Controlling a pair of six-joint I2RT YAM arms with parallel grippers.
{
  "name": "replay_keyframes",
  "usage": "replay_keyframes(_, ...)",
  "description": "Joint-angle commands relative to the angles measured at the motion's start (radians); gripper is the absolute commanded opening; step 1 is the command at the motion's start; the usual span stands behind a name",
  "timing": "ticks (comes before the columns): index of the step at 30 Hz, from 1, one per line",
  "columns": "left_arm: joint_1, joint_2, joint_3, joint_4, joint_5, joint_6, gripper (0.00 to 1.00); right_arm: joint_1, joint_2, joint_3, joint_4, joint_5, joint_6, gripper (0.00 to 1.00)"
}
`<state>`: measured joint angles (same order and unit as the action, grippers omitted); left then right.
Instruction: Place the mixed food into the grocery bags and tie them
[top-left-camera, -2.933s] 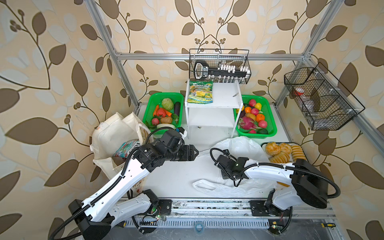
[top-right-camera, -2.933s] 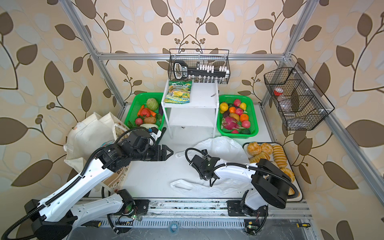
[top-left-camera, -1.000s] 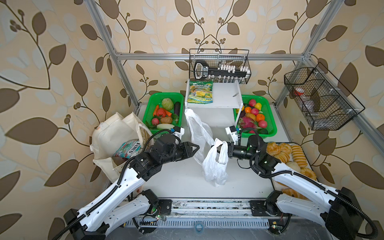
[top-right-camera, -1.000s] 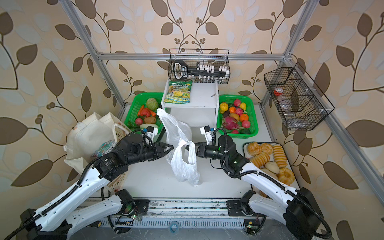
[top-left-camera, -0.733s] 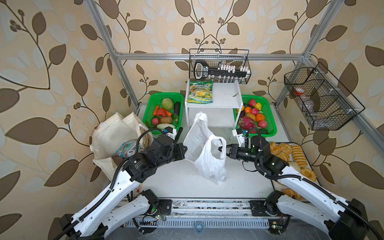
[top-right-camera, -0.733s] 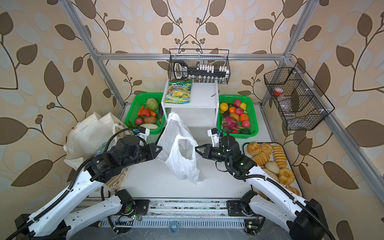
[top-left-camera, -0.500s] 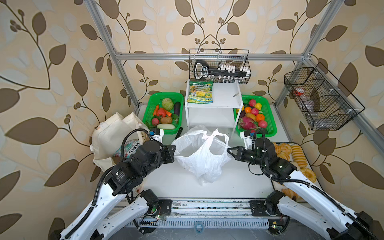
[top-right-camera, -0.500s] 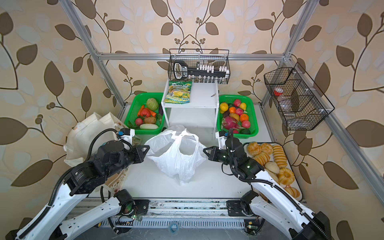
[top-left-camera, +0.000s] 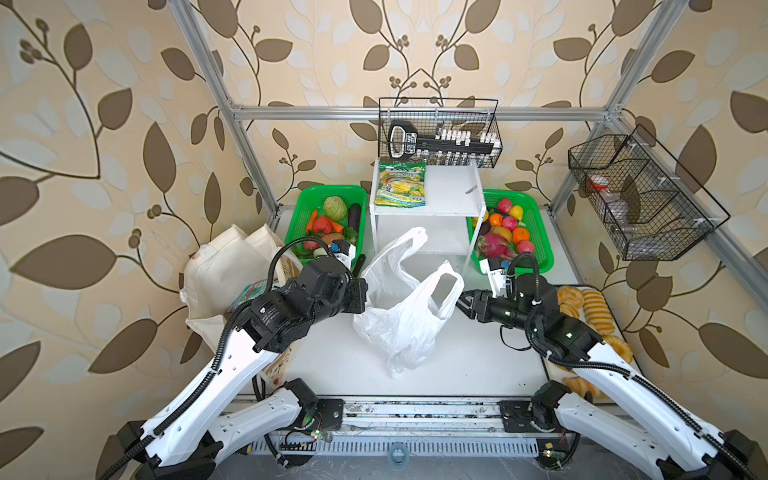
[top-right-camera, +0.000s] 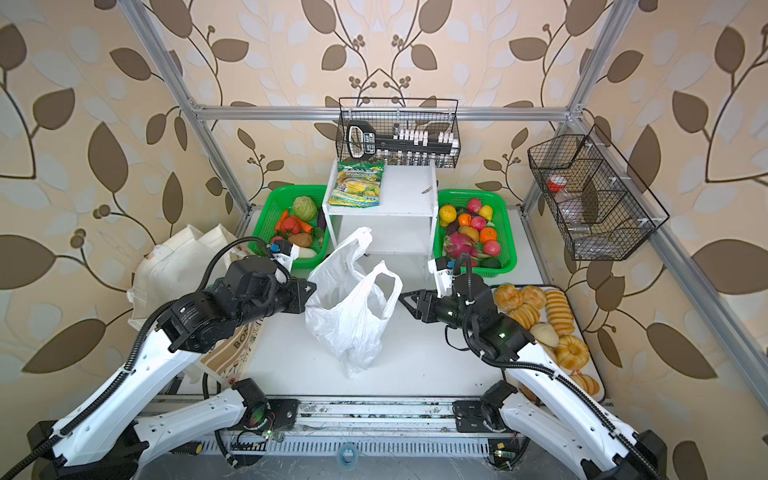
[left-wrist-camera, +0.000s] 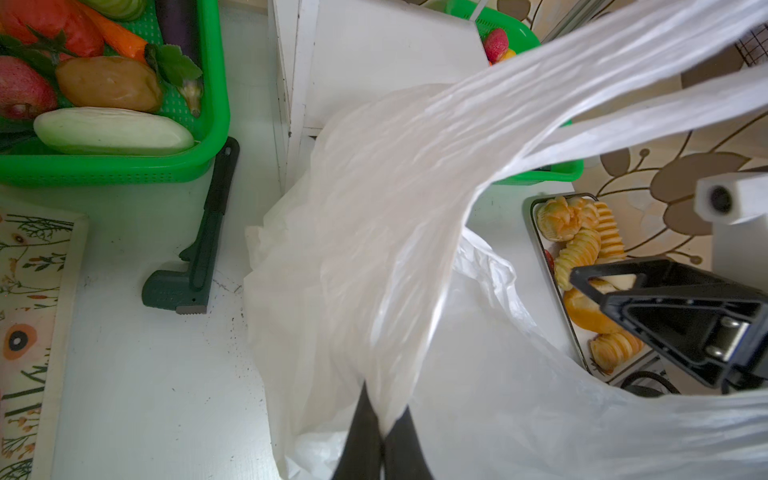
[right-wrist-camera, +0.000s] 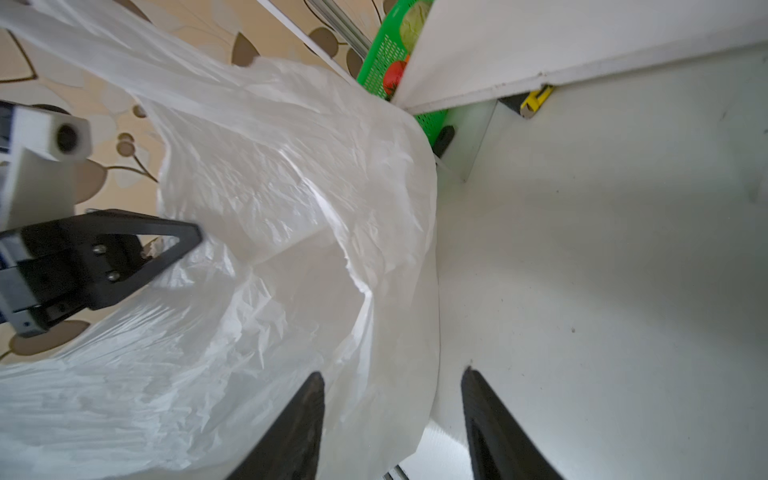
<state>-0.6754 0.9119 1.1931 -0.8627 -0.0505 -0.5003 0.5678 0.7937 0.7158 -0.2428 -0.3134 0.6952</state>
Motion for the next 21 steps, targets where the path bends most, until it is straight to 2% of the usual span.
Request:
replay_keyframes(1, -0.007, -0.010, -0.010, 0.046, 0.028, 0.013, 0.00, -0.003, -0.062, 0.031, 0.030, 0.032, -0.079, 0.57)
replay_keyframes(5, -0.007, 0.012, -0.008, 0.062, 0.039, 0.020, 0.00, -0.009, -0.072, 0.058, 0.172, -0.080, -0.084, 0.61)
replay_keyframes(11, -0.007, 0.057, 0.021, 0.077, 0.071, 0.044, 0.00, -0.006, 0.081, 0.162, 0.277, -0.241, -0.034, 0.62)
replay_keyframes(13, -0.007, 0.066, 0.023, 0.084, 0.068, 0.047, 0.00, 0.007, 0.119, 0.165, 0.320, -0.338, -0.031, 0.59)
replay_keyframes(16, -0.007, 0.084, 0.043, 0.076, 0.033, 0.042, 0.00, 0.097, 0.145, 0.172, 0.258, -0.423, -0.116, 0.52)
replay_keyframes(19, -0.007, 0.106, 0.061, 0.069, 0.001, 0.037, 0.00, 0.247, 0.144, 0.160, 0.140, -0.397, -0.258, 0.51)
replay_keyframes(21, -0.007, 0.119, 0.069, 0.076, 0.000, 0.033, 0.00, 0.331, 0.145, 0.142, 0.108, -0.364, -0.300, 0.50)
